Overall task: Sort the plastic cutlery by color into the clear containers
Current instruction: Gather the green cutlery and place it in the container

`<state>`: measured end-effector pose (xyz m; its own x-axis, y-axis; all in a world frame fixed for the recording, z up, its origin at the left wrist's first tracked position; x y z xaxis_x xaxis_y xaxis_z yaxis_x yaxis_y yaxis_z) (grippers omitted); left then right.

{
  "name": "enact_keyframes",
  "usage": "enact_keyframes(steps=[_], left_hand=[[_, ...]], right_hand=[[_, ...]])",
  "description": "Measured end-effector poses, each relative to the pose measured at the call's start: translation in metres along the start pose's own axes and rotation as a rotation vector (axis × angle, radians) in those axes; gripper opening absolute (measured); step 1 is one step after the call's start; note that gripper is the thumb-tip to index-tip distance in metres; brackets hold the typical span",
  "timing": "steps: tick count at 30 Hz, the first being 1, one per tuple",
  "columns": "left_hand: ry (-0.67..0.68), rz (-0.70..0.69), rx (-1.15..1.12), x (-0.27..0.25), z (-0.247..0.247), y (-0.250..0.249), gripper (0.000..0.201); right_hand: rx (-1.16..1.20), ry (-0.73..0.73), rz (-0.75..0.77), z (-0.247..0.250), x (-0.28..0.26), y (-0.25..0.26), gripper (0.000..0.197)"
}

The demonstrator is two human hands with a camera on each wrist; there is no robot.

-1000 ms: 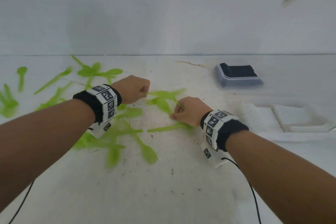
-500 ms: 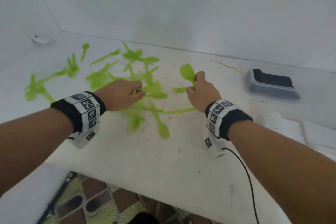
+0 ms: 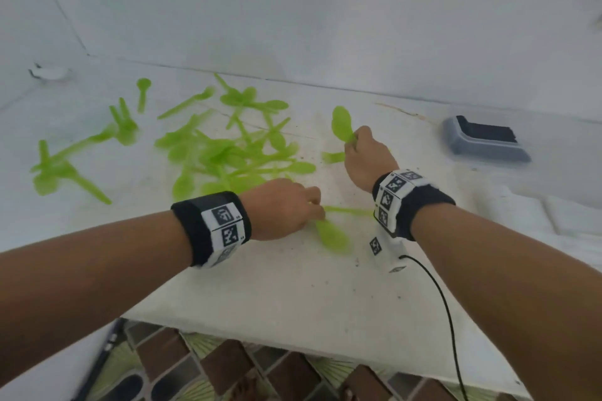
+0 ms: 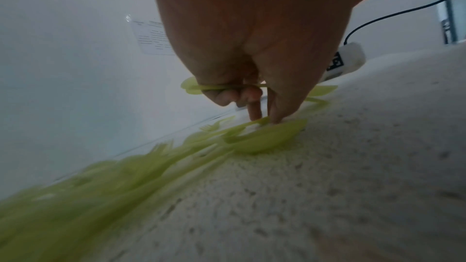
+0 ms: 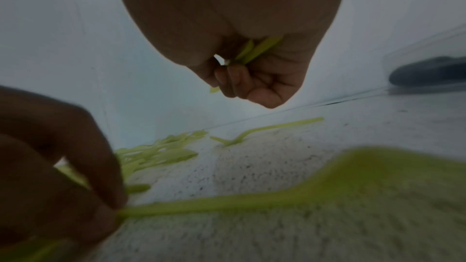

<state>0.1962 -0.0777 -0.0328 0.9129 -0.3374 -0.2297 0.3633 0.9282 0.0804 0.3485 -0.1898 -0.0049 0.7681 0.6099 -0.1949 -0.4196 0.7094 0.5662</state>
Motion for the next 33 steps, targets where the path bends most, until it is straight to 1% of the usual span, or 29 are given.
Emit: enact_keyframes(steps=[2,5,6,7,9,10,12,13,14,17,19,22,26,29,31,33], left_hand=[[0.043,-0.044,-0.010,0.007,0.001,0.003,0.027],[-0.049,-0.121,-0.089,0.008,0.003,0.010,0.021],[-0.079,-0.144,-0.117,0.008,0.003,0.013,0.022],[-0.067,-0.148,-0.146,0.007,0.005,0.015,0.027],[0.033,-0.087,-0.200,0.001,0.010,0.024,0.036],[0.058,-0.048,-0.220,-0.003,0.014,0.032,0.037],[0.024,0.028,-0.257,-0.015,0.018,0.051,0.027],[-0.012,0.076,-0.279,-0.022,0.019,0.062,0.021],[-0.038,0.126,-0.300,-0.029,0.018,0.075,0.019],[-0.031,0.215,-0.330,-0.044,0.010,0.105,0.028],[-0.039,0.224,-0.313,-0.045,0.008,0.114,0.028],[-0.061,0.221,-0.262,-0.027,0.009,0.116,0.028],[0.003,0.244,-0.219,0.007,0.014,0.109,0.034],[0.046,0.249,-0.220,0.023,0.014,0.105,0.028],[0.031,0.265,-0.234,0.028,0.014,0.105,0.022],[-0.010,0.276,-0.253,0.029,0.013,0.108,0.021]], right_hand=[[0.015,-0.012,-0.055,-0.002,-0.003,-0.005,0.027],[0.035,-0.044,-0.140,-0.003,-0.012,-0.014,0.028],[0.041,-0.058,-0.159,-0.004,-0.015,-0.017,0.027],[0.048,-0.068,-0.173,-0.005,-0.017,-0.020,0.026],[0.051,-0.064,-0.185,-0.009,-0.022,-0.021,0.020],[0.048,-0.048,-0.184,-0.012,-0.023,-0.020,0.018],[0.038,-0.013,-0.192,-0.020,-0.024,-0.015,0.017],[0.034,-0.005,-0.200,-0.024,-0.023,-0.011,0.019],[0.032,-0.002,-0.207,-0.028,-0.022,-0.007,0.024],[0.022,0.013,-0.213,-0.040,-0.017,0.009,0.041],[0.003,0.023,-0.202,-0.047,-0.013,0.018,0.045],[-0.024,0.051,-0.202,-0.053,-0.011,0.025,0.046],[-0.037,0.030,-0.218,-0.058,-0.013,0.020,0.034],[-0.001,-0.010,-0.256,-0.056,-0.014,0.012,0.036],[0.027,-0.049,-0.282,-0.052,-0.015,0.008,0.034],[0.029,-0.064,-0.296,-0.048,-0.015,0.005,0.033]])
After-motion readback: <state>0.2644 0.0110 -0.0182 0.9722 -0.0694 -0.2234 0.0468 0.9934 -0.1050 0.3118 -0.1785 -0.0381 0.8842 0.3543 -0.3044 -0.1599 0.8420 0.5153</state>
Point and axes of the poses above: each hand's wrist, its own x-axis towards the middle knuckle, its own z-axis out of the back of the hand, y = z × x, the point moved 3 cm from there along x, towards the middle knuckle, and after that the axes turned 9 degrees about y, right-handed, at the moved point
